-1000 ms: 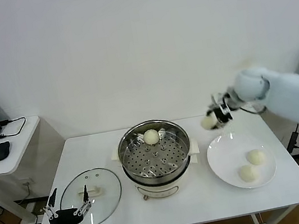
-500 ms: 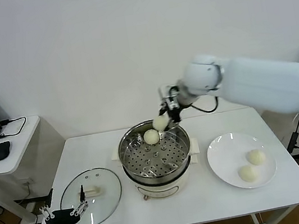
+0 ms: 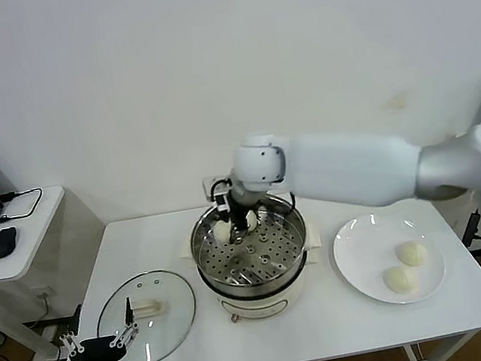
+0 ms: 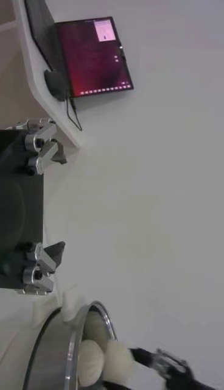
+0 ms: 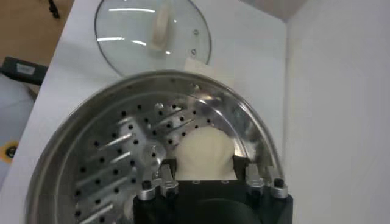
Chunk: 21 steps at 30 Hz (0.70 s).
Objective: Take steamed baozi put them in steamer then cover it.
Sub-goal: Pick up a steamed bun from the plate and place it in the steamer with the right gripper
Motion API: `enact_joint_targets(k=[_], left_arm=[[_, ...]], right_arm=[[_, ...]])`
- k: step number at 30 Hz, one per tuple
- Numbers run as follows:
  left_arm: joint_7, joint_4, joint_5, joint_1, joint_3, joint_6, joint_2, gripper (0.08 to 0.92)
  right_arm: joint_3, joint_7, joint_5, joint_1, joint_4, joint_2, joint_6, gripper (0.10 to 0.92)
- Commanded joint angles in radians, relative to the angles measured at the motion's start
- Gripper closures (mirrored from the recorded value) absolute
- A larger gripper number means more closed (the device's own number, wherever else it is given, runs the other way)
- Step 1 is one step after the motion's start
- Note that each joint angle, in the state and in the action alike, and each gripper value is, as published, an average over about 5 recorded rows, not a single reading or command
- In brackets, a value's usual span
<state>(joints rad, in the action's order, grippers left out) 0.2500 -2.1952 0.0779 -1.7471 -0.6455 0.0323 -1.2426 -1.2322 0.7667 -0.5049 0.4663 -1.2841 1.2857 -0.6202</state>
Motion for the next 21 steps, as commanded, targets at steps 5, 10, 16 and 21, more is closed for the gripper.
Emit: enact_joint_targets(k=[5, 10, 16, 21], left_arm=[[0.001, 0.006, 0.001, 0.0, -0.002, -0.004, -0.001, 0.177], [0.001, 0.008, 0.001, 0.003, 0.001, -0.005, -0.001, 0.177], [0.001, 0.008, -0.001, 0.006, 0.007, -0.005, -0.002, 0.177], [-0.001, 0.002, -0.001, 0.01, 0.009, -0.003, 0.003, 0.177]], right_arm=[[0.002, -0.019, 0.054, -0.099, 0.173, 0.141, -0.015, 0.443], [0.007, -0.005, 0.043, -0.096, 0.16, 0.131, -0.018, 0.42], [0.013, 0.057, 0.051, -0.039, 0.086, 0.063, -0.017, 0.265], [0.015, 0.165, 0.055, 0.113, -0.037, -0.085, 0.006, 0.207]])
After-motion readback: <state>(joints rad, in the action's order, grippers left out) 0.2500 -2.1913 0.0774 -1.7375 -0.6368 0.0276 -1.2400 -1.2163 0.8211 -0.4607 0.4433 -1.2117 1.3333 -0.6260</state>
